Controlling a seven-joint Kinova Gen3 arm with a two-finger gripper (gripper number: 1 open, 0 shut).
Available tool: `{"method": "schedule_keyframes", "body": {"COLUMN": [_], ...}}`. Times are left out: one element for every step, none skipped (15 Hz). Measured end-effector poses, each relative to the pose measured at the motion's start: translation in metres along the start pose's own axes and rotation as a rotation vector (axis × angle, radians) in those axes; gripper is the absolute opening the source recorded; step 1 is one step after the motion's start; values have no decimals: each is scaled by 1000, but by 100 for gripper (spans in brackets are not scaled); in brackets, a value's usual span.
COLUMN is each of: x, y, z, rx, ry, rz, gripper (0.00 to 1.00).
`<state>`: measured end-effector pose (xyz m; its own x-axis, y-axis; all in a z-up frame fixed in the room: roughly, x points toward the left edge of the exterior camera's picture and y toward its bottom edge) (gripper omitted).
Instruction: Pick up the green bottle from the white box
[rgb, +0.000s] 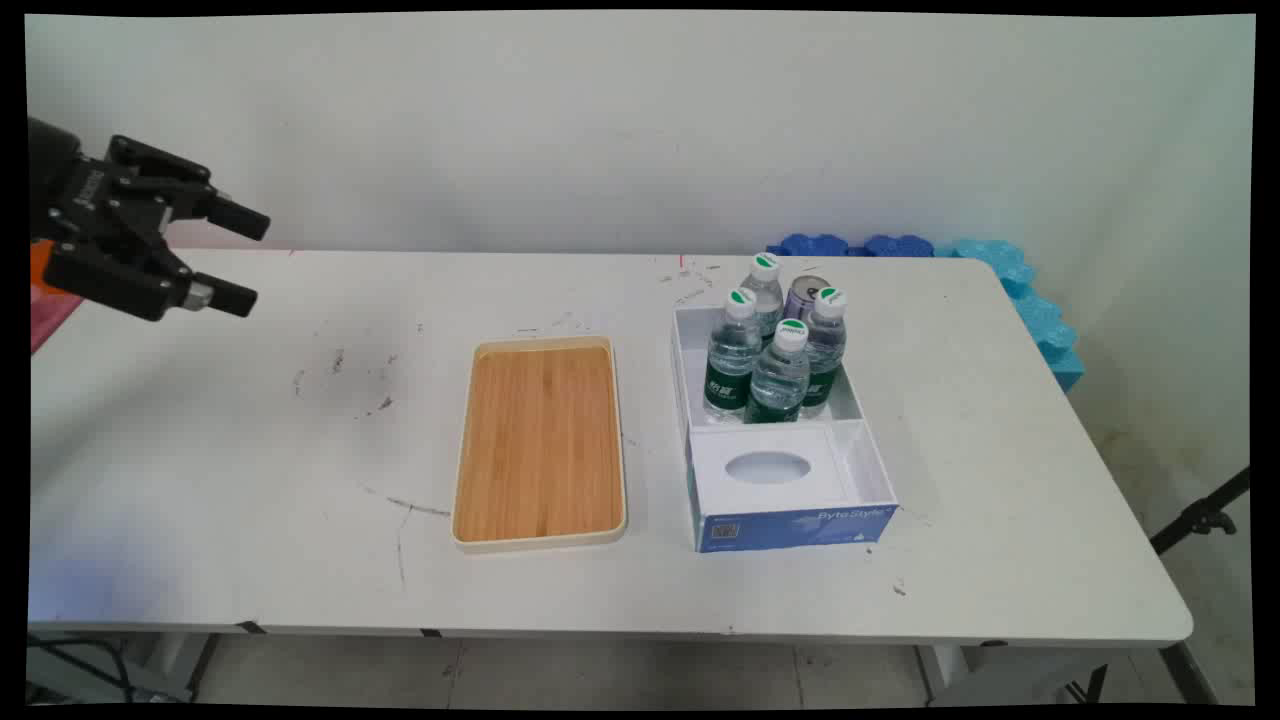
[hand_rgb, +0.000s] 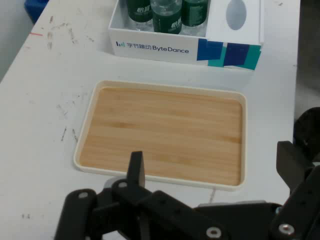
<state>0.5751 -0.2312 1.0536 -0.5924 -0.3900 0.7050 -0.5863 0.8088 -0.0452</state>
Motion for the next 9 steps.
{"method": "schedule_keyframes", "body": {"x": [2, 5, 8, 13, 20, 30, 38, 48, 61], "y": [-2, -4, -6, -8, -11, -14, -16, -19, -21], "z": [4, 8, 11, 16, 24, 33, 41, 51, 65], "rx": [4, 8, 10, 13, 15, 17, 19, 21, 23], "ry": [-1, 0, 0, 0, -2, -3, -5, -8, -11], "rz": [-10, -20, -27, -38, -52, -64, -74, -84, -96], "gripper": [100, 100, 100, 100, 100, 100, 100, 100, 100]}}
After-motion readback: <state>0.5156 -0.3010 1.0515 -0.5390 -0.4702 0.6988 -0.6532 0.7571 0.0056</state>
